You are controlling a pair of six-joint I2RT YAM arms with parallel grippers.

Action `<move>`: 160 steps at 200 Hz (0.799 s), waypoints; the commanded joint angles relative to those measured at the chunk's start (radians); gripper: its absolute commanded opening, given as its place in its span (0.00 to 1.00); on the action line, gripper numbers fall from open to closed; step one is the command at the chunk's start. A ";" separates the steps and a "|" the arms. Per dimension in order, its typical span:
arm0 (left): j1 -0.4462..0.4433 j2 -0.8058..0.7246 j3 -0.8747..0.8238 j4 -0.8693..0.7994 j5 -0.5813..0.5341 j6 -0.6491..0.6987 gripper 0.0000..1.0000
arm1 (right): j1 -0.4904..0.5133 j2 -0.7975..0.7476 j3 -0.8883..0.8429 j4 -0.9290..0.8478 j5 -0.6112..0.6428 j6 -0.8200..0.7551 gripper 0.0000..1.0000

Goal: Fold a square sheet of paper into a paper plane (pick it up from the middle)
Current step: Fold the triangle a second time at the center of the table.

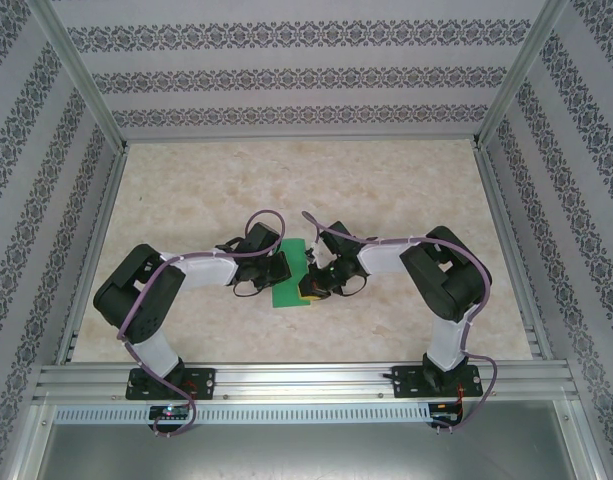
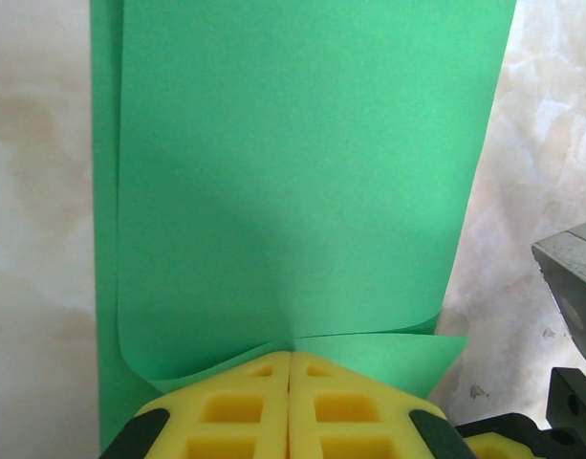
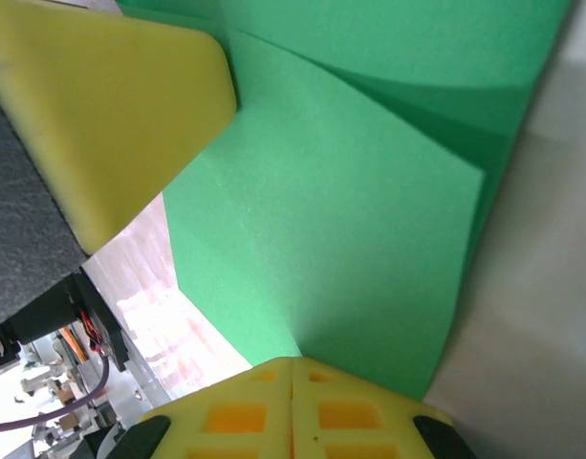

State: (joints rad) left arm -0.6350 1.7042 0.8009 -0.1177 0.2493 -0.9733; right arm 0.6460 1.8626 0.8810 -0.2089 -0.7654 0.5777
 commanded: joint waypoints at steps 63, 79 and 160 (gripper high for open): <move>0.006 0.046 -0.060 -0.063 -0.040 0.001 0.05 | 0.015 -0.013 -0.109 -0.140 0.092 -0.025 0.08; 0.004 0.052 -0.054 -0.067 -0.032 0.002 0.05 | 0.019 -0.017 -0.119 -0.173 0.134 -0.032 0.06; 0.004 0.063 -0.034 -0.072 -0.034 0.019 0.05 | 0.001 -0.163 -0.136 -0.187 0.101 0.014 0.03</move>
State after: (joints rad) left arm -0.6357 1.7058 0.7902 -0.0929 0.2745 -0.9733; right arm 0.6537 1.7405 0.7609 -0.2329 -0.7082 0.5610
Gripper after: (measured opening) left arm 0.054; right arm 0.048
